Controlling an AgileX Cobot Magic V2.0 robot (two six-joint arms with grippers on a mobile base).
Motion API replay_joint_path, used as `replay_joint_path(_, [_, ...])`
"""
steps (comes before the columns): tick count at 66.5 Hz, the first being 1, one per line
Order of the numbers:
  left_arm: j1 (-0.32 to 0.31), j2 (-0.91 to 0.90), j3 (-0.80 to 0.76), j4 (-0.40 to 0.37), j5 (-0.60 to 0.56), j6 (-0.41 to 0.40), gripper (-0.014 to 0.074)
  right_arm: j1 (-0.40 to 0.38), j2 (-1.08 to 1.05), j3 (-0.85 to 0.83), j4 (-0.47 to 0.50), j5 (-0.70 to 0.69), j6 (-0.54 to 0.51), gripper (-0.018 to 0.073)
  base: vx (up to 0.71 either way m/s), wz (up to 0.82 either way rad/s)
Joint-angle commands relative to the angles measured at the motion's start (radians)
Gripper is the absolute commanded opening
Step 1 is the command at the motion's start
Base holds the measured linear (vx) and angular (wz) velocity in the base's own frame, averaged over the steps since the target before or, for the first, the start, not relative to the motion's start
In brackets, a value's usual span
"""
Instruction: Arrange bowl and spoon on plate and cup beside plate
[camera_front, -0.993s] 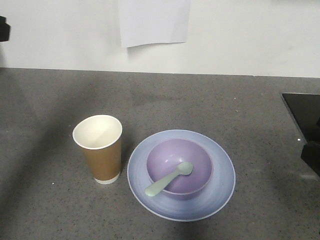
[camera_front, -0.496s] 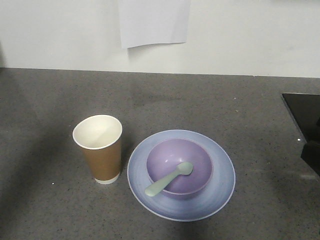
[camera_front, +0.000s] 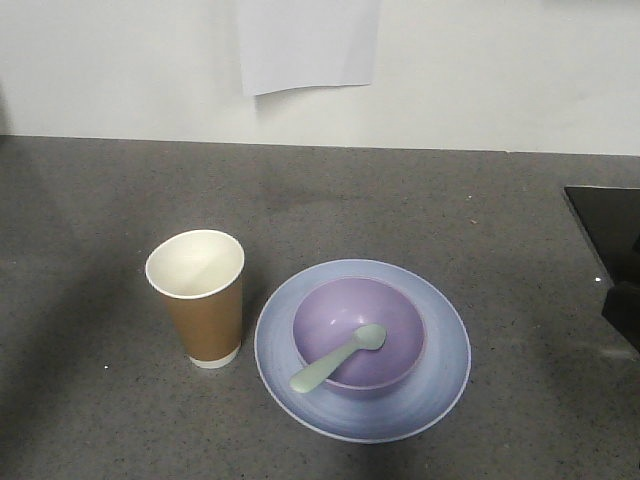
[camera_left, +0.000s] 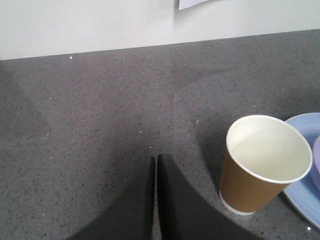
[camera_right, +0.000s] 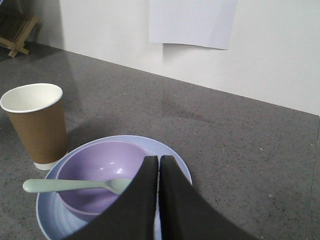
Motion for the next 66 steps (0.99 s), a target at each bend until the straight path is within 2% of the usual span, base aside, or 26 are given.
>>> replay_joint_path(1, [-0.006,-0.007,-0.024,-0.012,-0.051,-0.008,-0.0007,-0.003,0.005,-0.026,0.013,-0.067,-0.003,-0.0004,0.00,0.00])
replay_joint_path(26, [-0.006,-0.007,-0.024,-0.011,-0.040,-0.008,-0.0007,-0.003,0.005,-0.026,0.013,-0.067,-0.003,-0.0004,0.00,0.00])
replay_joint_path(33, [-0.008,-0.014,-0.023,-0.051,-0.027,-0.008,-0.0007,-0.003,0.005,-0.026,0.013,-0.067,-0.003,-0.0004,0.00,0.00])
replay_joint_path(44, [-0.006,-0.091,0.051,-0.047,-0.032,-0.006,-0.0007,-0.003,0.005,-0.026,0.013,-0.067,-0.003,-0.0004,0.00,0.00])
replay_joint_path(50, [-0.006,-0.176,0.164,-0.059,-0.125,-0.006,-0.0007,-0.003,0.005,-0.026,0.013,-0.067,-0.003,-0.0004,0.00,0.00])
replay_joint_path(66, [-0.006,-0.438,0.619,-0.112,-0.663,-0.006,-0.0006,-0.003,0.005,-0.026,0.013,-0.067,-0.003,-0.0004,0.00,0.00])
